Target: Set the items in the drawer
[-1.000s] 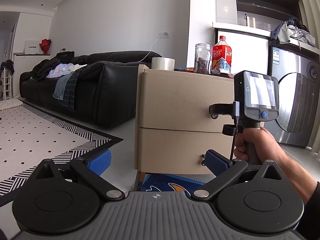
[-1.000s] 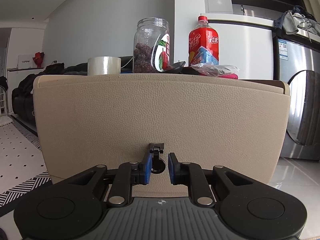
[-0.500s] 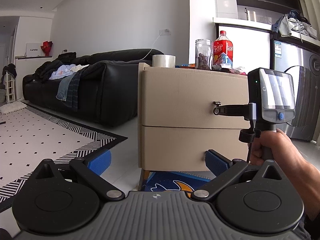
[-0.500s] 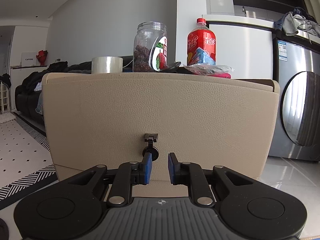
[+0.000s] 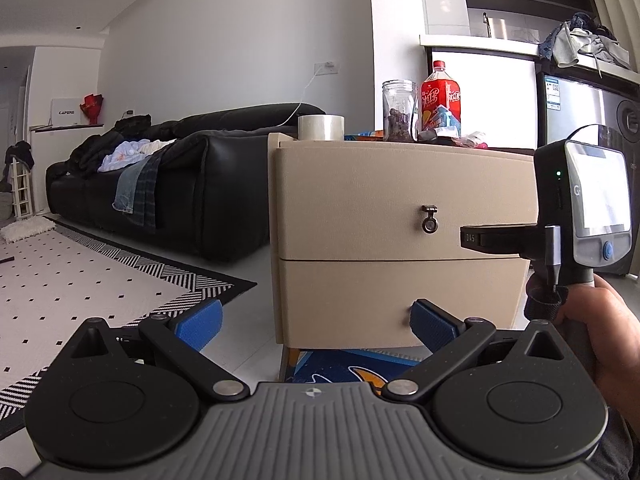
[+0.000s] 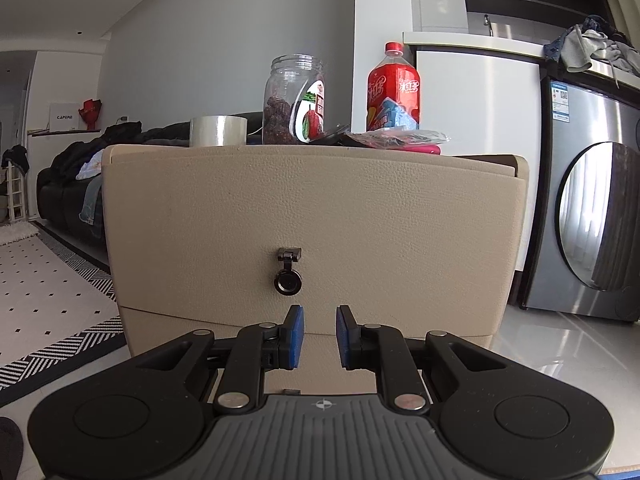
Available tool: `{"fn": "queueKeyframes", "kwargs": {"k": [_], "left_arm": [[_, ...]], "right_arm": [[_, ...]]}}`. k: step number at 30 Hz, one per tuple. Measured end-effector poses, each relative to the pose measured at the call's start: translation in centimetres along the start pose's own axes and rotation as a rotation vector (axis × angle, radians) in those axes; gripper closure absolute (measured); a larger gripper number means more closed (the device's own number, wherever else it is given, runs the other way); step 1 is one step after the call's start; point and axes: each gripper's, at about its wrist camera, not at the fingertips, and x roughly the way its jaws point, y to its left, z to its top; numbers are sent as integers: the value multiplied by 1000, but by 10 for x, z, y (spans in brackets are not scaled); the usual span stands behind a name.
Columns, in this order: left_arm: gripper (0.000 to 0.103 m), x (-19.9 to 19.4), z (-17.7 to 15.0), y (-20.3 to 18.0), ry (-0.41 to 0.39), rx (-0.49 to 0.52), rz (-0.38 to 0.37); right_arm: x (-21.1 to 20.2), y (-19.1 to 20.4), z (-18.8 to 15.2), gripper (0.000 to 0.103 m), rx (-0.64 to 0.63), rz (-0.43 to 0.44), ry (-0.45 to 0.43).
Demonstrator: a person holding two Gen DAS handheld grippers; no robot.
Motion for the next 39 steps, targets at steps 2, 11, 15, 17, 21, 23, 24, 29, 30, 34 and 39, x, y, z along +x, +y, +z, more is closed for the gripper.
{"fn": "queueKeyframes", "kwargs": {"k": [2,11,15,17,21,23,24,29,30,34,39], "left_arm": [[0,1,1,-1,1,-4,2],[0,-2,2,-13,-34,21,-5],[0,-3,6,-18,-51,23,-21],[0,-3,8,-20,-57,20,-27],[0,-2,11,-25,-63,21,-37],[0,-2,12,-27,-69,22,-40],[0,-1,13,-27,-71,20,-39],[0,1,18,-30,-73,17,-37],[0,1,19,-30,-75,19,-35],[0,1,24,-32,-88,24,-35],[0,3,31,-35,-102,23,-28]], "right_arm": [[-5,-3,-1,84,1,1,6],[-42,-21,-8,84,15,-11,-47],[-56,-27,-4,84,17,-6,-56],[-62,-29,-2,80,11,2,-60],[-74,-31,-1,77,-5,-8,-87],[-78,-33,-1,72,-14,-2,-91],[-80,-33,-1,72,-16,-3,-91],[-88,-32,2,72,-17,3,-77],[-90,-31,3,72,-21,4,-78],[-97,-30,5,60,-43,12,-91],[-107,-32,12,50,-27,26,-92]]}}
